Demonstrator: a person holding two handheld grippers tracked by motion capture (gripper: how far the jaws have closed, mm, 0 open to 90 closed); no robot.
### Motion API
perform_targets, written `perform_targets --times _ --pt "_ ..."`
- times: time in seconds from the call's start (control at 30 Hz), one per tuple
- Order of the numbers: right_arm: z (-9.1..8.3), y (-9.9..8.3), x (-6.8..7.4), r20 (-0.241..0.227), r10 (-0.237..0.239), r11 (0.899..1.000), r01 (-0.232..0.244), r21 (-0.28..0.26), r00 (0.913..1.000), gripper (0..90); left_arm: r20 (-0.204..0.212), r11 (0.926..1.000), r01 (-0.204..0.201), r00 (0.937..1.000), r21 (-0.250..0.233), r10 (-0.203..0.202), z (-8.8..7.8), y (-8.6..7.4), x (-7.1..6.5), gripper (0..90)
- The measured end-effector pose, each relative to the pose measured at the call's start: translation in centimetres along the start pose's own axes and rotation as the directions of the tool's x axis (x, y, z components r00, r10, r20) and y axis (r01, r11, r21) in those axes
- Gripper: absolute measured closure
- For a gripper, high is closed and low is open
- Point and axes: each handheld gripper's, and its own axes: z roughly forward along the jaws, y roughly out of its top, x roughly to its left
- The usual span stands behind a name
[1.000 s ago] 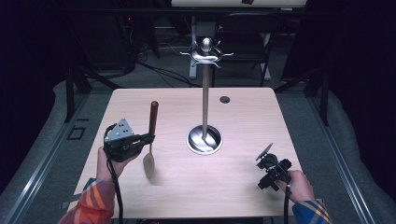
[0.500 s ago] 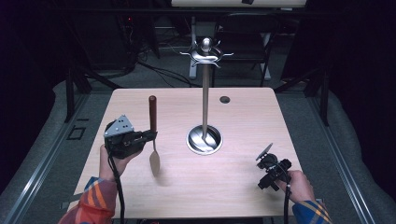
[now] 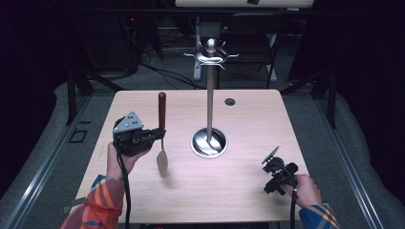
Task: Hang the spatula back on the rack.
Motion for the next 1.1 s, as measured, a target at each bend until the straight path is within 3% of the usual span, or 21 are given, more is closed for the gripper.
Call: perform_targets --times 1.1 --pt "0.0 0.0 0.1 -0.007 -0.004 1.000 0.004 0.003 1.0000 15.5 -0.018 1.0000 0.006 0.9998 0.006 -0.006 2.5 4.2 -0.4 84.5"
